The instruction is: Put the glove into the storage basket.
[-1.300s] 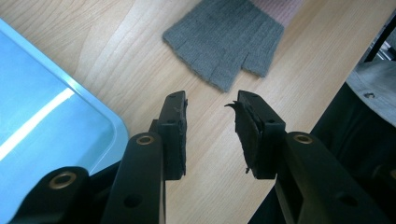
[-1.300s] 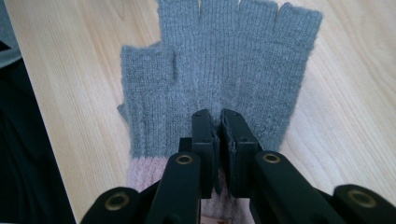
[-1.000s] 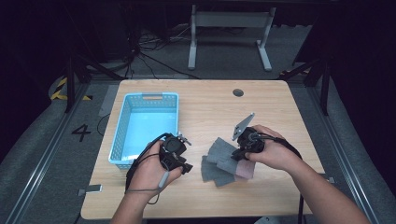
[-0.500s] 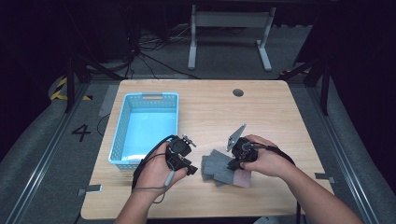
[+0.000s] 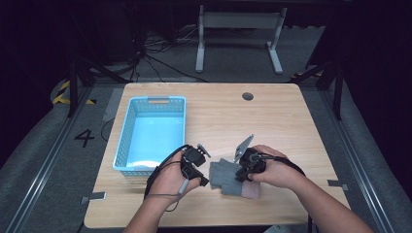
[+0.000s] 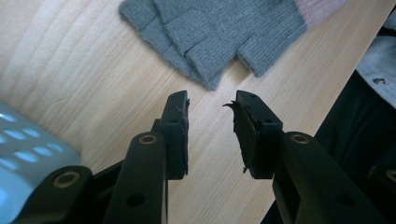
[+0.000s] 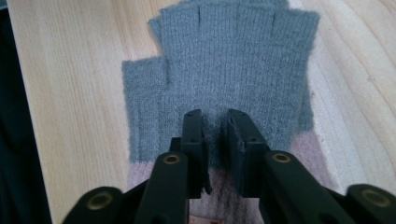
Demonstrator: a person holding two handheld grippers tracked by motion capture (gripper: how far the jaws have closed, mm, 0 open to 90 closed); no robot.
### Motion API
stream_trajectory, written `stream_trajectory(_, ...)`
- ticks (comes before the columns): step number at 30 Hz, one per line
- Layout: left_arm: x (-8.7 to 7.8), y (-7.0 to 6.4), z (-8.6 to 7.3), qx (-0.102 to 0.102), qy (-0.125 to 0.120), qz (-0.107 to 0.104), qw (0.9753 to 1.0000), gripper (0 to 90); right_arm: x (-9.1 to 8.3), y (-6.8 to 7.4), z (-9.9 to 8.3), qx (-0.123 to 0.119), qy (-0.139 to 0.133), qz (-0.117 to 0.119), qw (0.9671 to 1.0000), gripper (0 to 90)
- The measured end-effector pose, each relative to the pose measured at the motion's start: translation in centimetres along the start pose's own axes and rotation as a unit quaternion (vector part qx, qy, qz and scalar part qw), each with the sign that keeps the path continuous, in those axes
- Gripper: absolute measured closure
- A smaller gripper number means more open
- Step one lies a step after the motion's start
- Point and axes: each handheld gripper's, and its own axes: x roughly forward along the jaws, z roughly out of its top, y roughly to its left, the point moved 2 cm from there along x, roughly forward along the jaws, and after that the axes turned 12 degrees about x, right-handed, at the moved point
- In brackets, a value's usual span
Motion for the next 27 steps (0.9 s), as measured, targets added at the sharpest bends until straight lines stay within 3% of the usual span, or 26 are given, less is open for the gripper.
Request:
stream_trajectory(6,0.7,-0.1,0.3,0.005,0.011,-0.005,0.9999,66.6,-0.6,0.3,-0.4,0.002,-0.025,-0.001,0.9997,70.4)
stream_trajectory(7,0.7,-0.1,0.4,0.006,0.011,-0.005,0.9999,66.8,-1.4,0.2,-0.7,0.009,-0.049,-0.001,0.9987,69.6)
stream_trajectory(9,0.6,-0.2,0.5,0.008,0.01,-0.005,0.9999,66.9,-1.8,0.2,-0.9,0.013,-0.059,-0.004,0.9982,69.3)
stream_trajectory(15,0.1,-0.4,0.7,0.008,0.005,-0.002,0.9999,67.9,-4.1,-0.1,-2.5,0.057,-0.117,-0.01,0.9915,66.7)
stream_trajectory(20,0.6,-0.6,0.8,0.012,0.01,-0.006,0.9999,68.2,-5.3,-1.0,-4.4,0.089,-0.126,-0.023,0.9878,65.9)
stream_trajectory(27,1.0,-0.6,1.0,0.015,0.013,-0.01,0.9998,68.7,-4.6,-2.5,-7.1,0.131,-0.112,-0.027,0.9846,65.9)
